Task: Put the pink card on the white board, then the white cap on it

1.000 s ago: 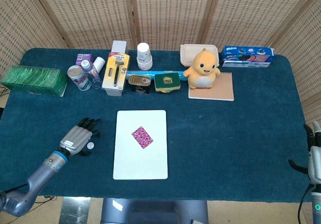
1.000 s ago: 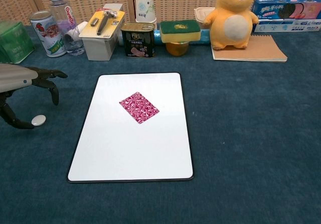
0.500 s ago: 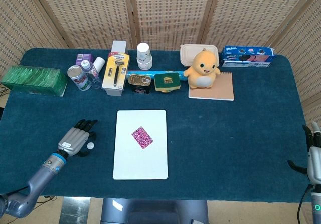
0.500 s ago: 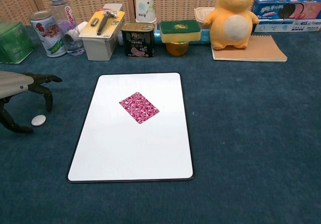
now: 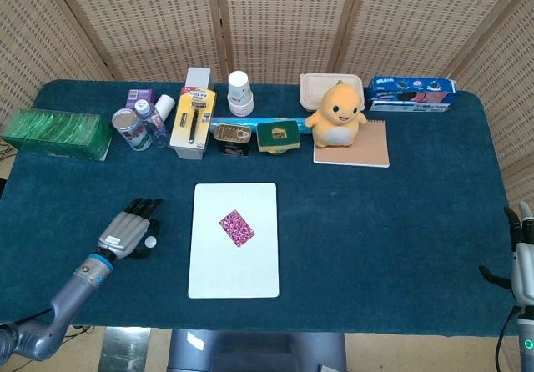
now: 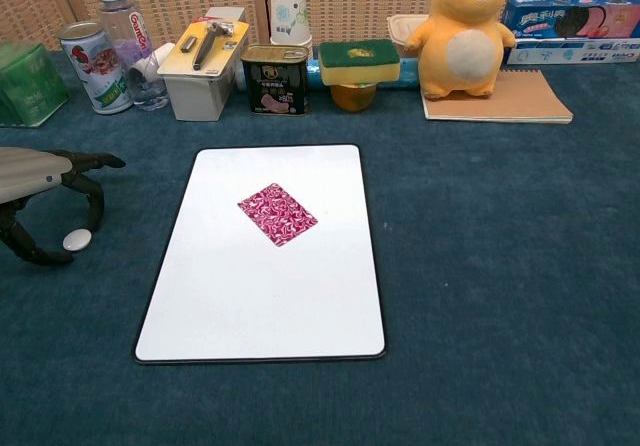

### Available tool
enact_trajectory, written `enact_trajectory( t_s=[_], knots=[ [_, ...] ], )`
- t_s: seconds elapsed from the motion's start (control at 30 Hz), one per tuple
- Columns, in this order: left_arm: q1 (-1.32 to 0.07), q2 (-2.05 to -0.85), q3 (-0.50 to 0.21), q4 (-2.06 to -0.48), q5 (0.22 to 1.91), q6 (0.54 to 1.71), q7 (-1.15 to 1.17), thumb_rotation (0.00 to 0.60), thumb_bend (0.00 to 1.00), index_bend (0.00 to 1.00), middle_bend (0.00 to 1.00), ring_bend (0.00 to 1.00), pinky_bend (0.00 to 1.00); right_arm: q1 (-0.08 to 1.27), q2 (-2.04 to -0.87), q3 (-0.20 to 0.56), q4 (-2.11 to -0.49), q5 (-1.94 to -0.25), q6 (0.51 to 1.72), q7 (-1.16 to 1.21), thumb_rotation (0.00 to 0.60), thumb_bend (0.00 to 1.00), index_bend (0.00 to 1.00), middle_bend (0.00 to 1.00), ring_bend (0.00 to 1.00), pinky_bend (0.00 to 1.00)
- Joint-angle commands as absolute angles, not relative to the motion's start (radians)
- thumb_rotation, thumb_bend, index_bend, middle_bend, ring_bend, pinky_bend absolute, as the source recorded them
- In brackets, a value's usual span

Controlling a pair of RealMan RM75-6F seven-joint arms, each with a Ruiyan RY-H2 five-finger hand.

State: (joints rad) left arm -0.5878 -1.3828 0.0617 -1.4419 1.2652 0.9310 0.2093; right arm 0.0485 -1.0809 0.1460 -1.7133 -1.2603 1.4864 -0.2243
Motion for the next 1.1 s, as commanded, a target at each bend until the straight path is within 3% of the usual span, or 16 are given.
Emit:
enact_trajectory(
  t_s=[0.03, 0.3, 0.8, 1.1],
  knots=[
    [-0.588, -1.388, 0.058, -1.437, 1.27, 0.924, 0.199, 0.6, 0.23, 0.49, 0.0, 0.0, 0.01, 0.049, -1.082, 0.147, -1.712, -1.259, 1.487, -0.226, 0.599, 0.0, 0.06, 0.0, 0.0, 0.0],
    [-0.581, -1.389, 0.046, -1.428, 1.274, 0.921, 0.187, 0.6, 0.32, 0.6, 0.0, 0.0, 0.01, 0.05, -1.084, 0.147, -1.709, -1.254, 1.483, -0.226, 0.6, 0.0, 0.06, 0.0, 0.0, 0.0],
    [-0.609, -1.354, 0.001, -1.502, 1.298, 0.918, 0.212, 0.6, 0.33, 0.6, 0.0, 0.0, 0.01, 0.051, -1.082, 0.146, -1.712, -1.253, 1.481, -0.227, 0.6, 0.0, 0.06, 0.0, 0.0, 0.0],
    [-0.794, -1.431, -0.136, -1.529, 1.187, 0.781, 0.359, 0.6, 0.32, 0.6, 0.0, 0.0, 0.01, 0.053, -1.081, 0.146, -1.711, -1.248, 1.474, -0.226, 0.599, 0.0, 0.06, 0.0, 0.0, 0.0]
  ],
)
